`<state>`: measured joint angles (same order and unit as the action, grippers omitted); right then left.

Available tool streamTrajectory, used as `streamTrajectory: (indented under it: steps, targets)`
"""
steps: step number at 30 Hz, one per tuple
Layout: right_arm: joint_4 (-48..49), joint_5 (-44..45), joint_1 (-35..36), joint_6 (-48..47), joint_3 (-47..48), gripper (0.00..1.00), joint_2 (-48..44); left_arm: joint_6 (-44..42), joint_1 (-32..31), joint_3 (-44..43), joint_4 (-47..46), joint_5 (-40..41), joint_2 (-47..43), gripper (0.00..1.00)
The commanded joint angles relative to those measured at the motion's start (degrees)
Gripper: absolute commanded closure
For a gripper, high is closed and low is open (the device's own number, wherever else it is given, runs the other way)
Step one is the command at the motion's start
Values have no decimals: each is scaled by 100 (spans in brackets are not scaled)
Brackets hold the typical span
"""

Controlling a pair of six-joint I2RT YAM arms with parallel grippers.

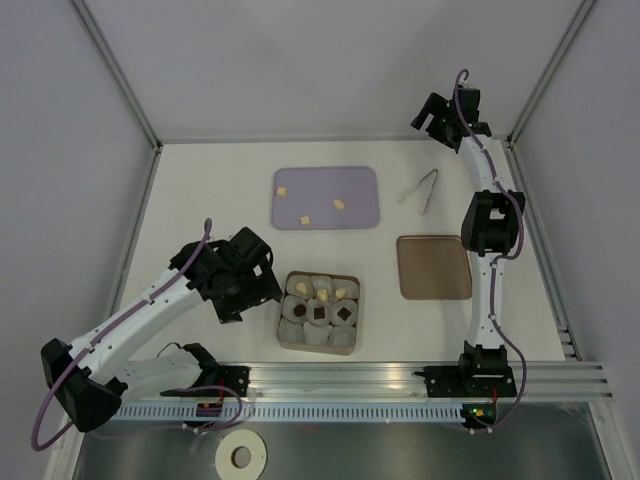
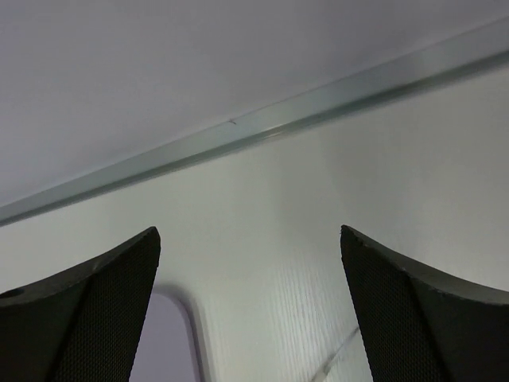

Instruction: Pack the chocolate

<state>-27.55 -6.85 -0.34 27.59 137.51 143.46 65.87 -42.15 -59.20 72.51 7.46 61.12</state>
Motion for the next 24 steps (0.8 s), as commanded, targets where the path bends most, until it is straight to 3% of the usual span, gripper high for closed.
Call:
streamTrajectory:
  steps: [1, 4, 8, 13, 16, 21, 24]
  targets:
    - [808, -835, 210, -115, 594, 2, 551, -258, -21, 154, -263, 10, -4, 0]
    - [1138, -573, 227, 97, 277, 2, 630, -267, -21, 251, -325, -61, 22, 0]
    - [418, -413, 236, 115, 198, 2, 833, -302, -21, 304, -334, -43, 49, 0]
    - [399, 649, 227, -421, -1459, 2, -106, -364, -21, 304, -352, -105, 75, 0]
    - [138, 1280, 175, -439, -1832, 2, -450, -355, -21, 304, -378, -114, 14, 0]
    - [-470, 1590, 78, -904, -2157, 2, -923, -338, -21, 286, -378, -105, -136, 0]
    - [-445, 1425, -185, -844, -2930, 2, -1537, -329, -13, 304, -396, -79, -223, 0]
